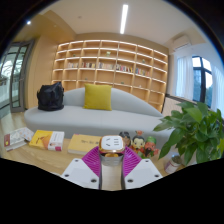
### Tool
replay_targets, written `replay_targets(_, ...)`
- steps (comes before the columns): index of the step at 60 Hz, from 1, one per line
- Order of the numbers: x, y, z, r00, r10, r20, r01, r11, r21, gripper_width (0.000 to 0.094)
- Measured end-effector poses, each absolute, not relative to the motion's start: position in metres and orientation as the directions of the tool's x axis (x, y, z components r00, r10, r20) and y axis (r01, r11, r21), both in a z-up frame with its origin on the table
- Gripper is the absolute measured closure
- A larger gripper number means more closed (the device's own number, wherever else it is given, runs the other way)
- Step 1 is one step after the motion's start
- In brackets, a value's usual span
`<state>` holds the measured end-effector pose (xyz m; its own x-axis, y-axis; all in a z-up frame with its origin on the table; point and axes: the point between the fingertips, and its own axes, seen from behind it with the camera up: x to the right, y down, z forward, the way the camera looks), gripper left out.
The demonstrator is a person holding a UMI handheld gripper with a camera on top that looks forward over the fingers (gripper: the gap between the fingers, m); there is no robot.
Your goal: Unplug charger
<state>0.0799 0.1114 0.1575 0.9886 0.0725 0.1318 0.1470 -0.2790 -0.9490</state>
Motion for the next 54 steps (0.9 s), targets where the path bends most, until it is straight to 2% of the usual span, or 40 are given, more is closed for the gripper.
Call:
replay_targets(7,0.092,0.107,0.054,0.991,0.069,0.111,0.13,-0.459,-0.879,0.065)
replay_targets(18,0.111,0.097,0.005,0.999,0.052,-0.001,0.028,-0.558,-0.829,0.0558)
replay_targets(22,0.118,0.099,0.009,1.0,0.027,-0.016,0.001,-0.556,-0.831,0.0486)
replay_targets(30,0.13,0.092,0.03,1.0,0.005,-0.007,-0.003,-0.526,-0.851,0.0187)
replay_targets(35,0.133,0.076,0.052,1.0,0.014,0.014,0.019,-0.505,-0.863,0.0096)
replay_targets(40,0.132,0.048,0.076,0.998,0.035,0.053,0.064,-0.481,-0.875,0.0071)
replay_targets(54,0.112,-0.072,0.146,0.992,0.071,0.108,0.128,-0.431,-0.893,0.0079)
